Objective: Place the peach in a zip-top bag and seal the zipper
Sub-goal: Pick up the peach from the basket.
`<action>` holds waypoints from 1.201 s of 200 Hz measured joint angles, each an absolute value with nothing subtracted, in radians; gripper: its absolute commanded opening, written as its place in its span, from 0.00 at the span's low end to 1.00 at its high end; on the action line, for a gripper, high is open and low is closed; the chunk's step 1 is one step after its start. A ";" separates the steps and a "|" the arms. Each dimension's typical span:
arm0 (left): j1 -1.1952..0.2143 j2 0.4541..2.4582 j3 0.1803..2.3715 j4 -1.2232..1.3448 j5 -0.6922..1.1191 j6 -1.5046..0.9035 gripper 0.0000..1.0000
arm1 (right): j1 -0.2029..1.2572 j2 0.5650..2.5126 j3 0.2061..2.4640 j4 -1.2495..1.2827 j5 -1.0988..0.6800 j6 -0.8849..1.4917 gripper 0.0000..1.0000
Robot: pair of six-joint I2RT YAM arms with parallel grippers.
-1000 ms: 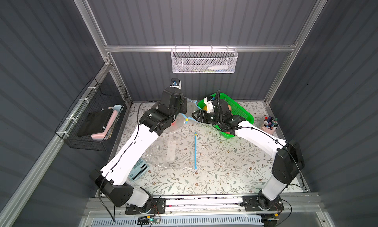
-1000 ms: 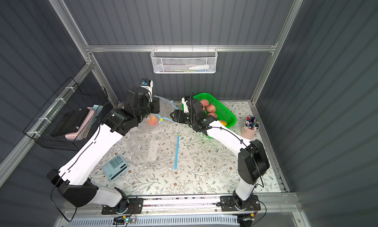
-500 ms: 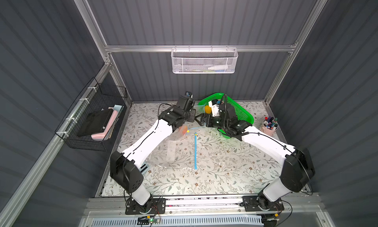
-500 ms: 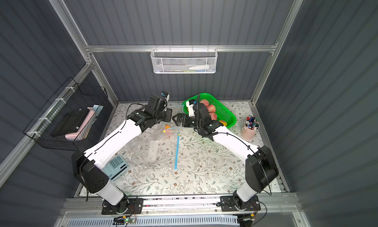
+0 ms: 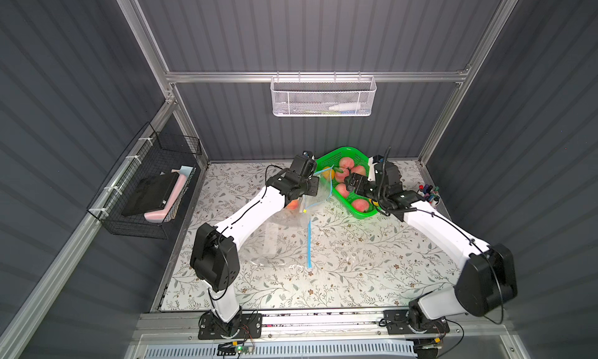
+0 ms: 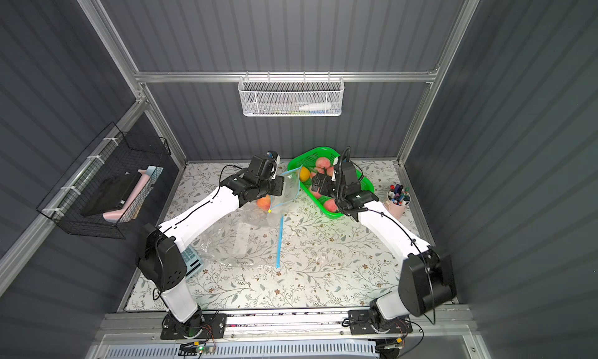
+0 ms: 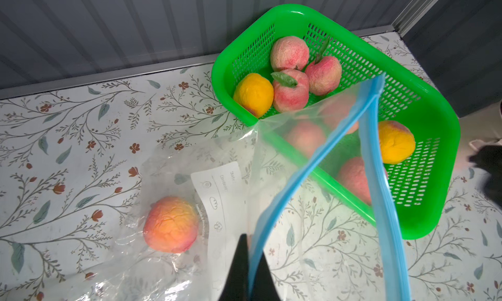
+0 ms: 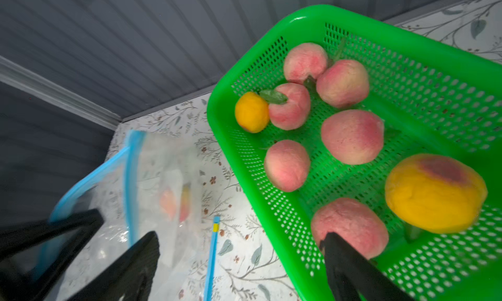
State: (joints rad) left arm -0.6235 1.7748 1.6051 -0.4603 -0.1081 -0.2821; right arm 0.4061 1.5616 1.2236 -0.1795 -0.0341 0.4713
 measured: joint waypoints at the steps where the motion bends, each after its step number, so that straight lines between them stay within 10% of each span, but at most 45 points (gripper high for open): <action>1: -0.624 1.775 1.604 -0.460 -0.108 -0.282 0.00 | 0.405 1.567 1.227 -0.181 -0.034 0.471 0.93; 83: -0.619 1.627 1.489 -0.396 -0.074 -0.308 0.00 | 0.342 2.038 1.620 -0.279 -0.082 0.569 0.85; 240: -0.619 1.615 1.486 -0.361 -0.001 -0.330 0.00 | 0.306 2.141 1.623 -0.305 -0.291 0.565 0.80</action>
State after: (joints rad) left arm -0.6189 1.6150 1.4857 -0.3611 -0.0010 -0.3302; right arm 0.3061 2.1410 1.6230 -0.3050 -0.2913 0.5648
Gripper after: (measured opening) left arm 0.052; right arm 0.771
